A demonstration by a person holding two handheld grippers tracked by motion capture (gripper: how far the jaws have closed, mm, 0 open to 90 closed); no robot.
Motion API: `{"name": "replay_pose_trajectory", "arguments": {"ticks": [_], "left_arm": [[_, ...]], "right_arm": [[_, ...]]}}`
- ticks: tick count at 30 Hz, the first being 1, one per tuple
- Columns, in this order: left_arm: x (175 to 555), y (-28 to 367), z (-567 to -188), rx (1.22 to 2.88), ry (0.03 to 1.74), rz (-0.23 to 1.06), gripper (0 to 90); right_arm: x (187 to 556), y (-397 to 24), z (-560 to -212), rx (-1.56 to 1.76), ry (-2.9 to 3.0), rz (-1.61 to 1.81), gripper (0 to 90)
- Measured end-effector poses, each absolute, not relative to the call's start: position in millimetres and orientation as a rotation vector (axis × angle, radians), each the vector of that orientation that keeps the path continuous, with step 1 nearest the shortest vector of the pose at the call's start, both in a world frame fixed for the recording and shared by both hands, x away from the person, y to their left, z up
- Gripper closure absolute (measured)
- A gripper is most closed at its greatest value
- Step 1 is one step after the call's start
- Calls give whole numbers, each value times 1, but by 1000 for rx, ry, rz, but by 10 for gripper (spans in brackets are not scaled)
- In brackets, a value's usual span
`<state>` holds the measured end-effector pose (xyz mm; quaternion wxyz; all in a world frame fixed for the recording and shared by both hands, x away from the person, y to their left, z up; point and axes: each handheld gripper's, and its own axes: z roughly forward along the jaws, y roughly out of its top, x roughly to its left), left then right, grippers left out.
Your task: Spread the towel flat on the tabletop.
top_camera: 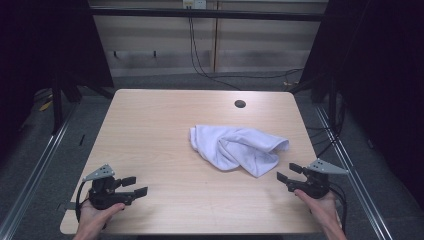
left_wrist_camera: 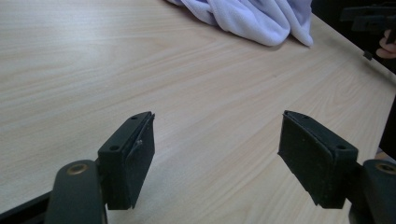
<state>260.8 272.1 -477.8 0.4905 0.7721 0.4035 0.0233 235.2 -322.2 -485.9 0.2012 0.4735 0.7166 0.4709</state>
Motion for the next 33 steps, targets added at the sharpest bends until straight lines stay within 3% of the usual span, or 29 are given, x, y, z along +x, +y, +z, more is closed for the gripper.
{"name": "replay_pose_trajectory", "arguments": {"ticks": [3,11,14,17,22,24,27,33], "left_arm": [[261,272,-478,1884,968,63,304],[267,262,-477,1886,938,38,453],[272,257,-476,1842,958,37,550],[280,250,-473,1807,937,51,610],[285,237,-467,1826,962,152,622],[290,238,-466,1797,973,98,585],[295,236,-467,1830,944,91,485],[294,232,-470,1851,894,42,448]], "right_arm": [[234,-321,-487,1340,2018,1295,231],[236,-321,-492,1415,2066,1215,253],[236,-320,-483,1318,2065,1294,351],[238,-318,-475,1311,2085,1341,356],[245,-313,-461,1289,2123,1365,466],[252,-312,-456,1302,2118,1390,385],[270,-306,-450,1295,2123,1373,331],[317,-295,-455,1271,2195,1306,279]]}}
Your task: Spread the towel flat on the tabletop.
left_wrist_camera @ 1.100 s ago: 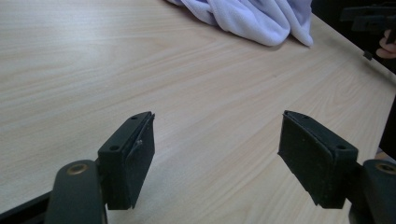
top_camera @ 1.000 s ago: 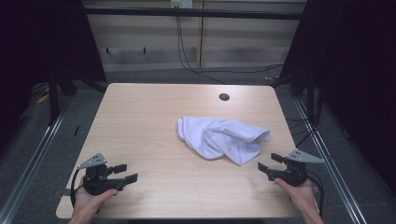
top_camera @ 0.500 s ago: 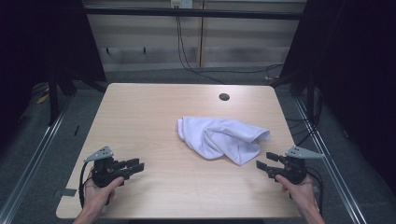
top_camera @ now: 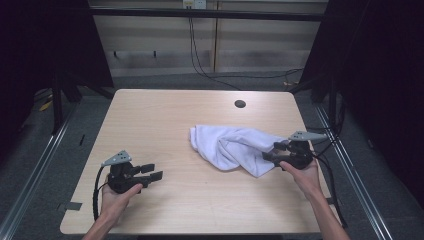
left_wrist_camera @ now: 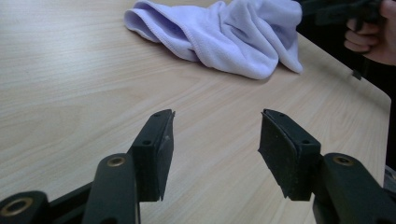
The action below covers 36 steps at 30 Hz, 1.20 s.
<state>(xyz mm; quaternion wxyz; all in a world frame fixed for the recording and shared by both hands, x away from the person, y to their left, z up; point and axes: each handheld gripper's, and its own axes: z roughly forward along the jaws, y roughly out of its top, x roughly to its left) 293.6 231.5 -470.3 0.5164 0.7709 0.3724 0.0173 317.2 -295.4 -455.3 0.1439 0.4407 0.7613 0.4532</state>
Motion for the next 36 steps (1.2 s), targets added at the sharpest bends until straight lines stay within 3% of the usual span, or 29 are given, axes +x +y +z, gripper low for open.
{"name": "replay_pose_trajectory", "arguments": {"ticks": [7,12,14,17,18,21,28,36], "left_arm": [[284,229,-477,1898,892,46,379],[284,225,-477,1906,870,51,367],[285,223,-477,1913,873,60,366],[285,223,-477,1914,875,60,359],[285,223,-477,1913,873,61,359],[284,224,-476,1910,873,65,359],[294,216,-473,1907,864,77,383],[328,179,-466,1917,806,42,408]], "right_arm": [[344,-298,-458,1299,2125,1315,263],[358,-298,-479,1349,2188,1239,258],[366,-290,-500,1359,2284,1145,312],[363,-278,-507,1305,2311,1076,541],[364,-277,-507,1311,2322,1101,664],[360,-273,-507,1293,2340,1112,790],[354,-265,-498,1266,2355,1248,820],[342,-256,-495,1228,2386,1286,821]]}}
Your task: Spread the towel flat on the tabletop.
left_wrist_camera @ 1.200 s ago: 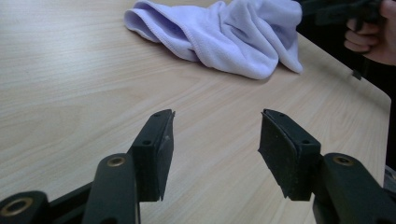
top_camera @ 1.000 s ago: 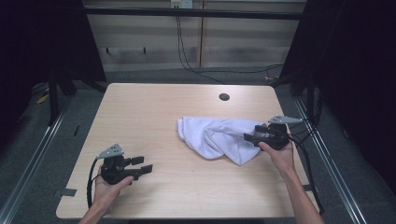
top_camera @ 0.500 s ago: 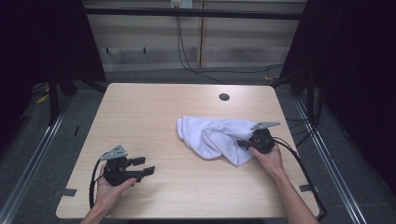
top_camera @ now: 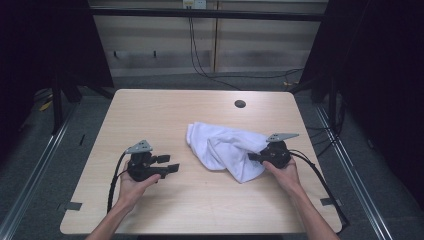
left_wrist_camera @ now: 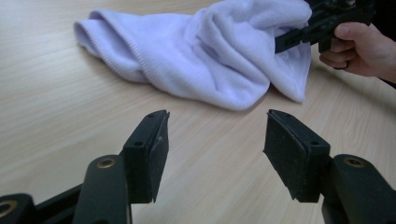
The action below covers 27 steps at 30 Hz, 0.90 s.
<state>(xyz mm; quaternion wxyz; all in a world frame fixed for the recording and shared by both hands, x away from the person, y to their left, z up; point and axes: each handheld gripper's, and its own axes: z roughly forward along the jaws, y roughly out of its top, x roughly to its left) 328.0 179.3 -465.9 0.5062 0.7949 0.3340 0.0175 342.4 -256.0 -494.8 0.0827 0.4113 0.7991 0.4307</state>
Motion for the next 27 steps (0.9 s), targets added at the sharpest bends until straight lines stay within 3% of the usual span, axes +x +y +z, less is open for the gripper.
{"name": "replay_pose_trajectory", "arguments": {"ticks": [9,13,14,17,23,25,27], "left_arm": [[324,173,-469,1934,783,36,397],[340,164,-471,1958,809,57,374],[345,161,-471,1952,814,51,365],[356,147,-471,1945,803,26,379],[362,103,-485,2015,738,42,408],[360,94,-489,2056,725,72,472],[358,88,-494,2112,729,130,704]], "right_arm": [[323,-222,-492,1089,2495,1367,822],[318,-208,-491,1052,2535,1371,812],[317,-207,-492,1071,2545,1362,786],[311,-211,-492,1128,2548,1349,579],[287,-230,-488,1135,2529,1333,505],[281,-239,-486,1145,2502,1359,501],[278,-247,-483,1149,2471,1356,493]]}}
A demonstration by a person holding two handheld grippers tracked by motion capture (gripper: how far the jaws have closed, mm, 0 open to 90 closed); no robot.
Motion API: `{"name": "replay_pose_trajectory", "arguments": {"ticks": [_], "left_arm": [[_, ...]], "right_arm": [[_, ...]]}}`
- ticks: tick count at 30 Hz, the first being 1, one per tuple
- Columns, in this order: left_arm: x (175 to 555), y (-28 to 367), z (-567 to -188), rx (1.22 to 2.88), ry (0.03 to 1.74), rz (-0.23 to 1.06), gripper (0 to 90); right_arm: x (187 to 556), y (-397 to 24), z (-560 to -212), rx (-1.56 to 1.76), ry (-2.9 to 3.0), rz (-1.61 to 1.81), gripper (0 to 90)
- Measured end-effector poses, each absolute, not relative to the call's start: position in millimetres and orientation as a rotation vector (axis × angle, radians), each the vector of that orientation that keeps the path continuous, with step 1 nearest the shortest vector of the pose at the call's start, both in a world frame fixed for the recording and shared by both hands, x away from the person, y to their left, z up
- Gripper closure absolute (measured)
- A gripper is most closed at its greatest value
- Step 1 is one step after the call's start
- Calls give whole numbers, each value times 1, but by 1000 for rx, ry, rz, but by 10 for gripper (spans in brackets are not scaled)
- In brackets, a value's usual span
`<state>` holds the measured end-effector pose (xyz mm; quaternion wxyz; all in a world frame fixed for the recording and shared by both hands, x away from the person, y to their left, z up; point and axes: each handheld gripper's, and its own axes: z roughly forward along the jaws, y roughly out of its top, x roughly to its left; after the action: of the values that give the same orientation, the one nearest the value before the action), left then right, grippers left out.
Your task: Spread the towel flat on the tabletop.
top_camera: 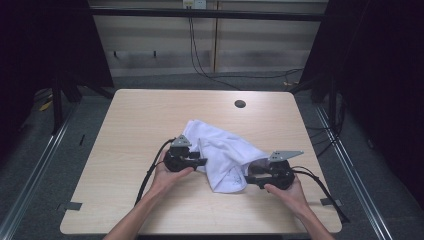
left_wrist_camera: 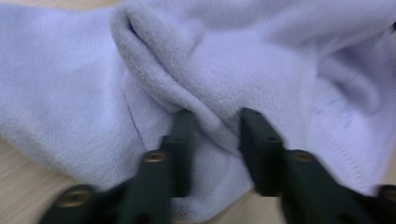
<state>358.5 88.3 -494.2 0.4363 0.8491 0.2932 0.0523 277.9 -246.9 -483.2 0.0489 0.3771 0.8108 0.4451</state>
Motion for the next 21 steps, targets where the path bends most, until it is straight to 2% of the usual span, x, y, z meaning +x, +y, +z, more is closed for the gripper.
{"name": "replay_pose_trajectory", "arguments": {"ticks": [2,4,13,21], "left_arm": [[357,87,-501,2144,724,124,850],[355,89,-503,2150,728,115,879],[324,113,-495,2213,653,76,885],[262,158,-486,2199,616,-63,884]], "right_arm": [[276,-253,-482,1166,2445,1383,487],[274,-256,-481,1174,2437,1391,485],[276,-258,-478,1185,2399,1375,447],[261,-258,-478,1174,2427,1346,412]]}}
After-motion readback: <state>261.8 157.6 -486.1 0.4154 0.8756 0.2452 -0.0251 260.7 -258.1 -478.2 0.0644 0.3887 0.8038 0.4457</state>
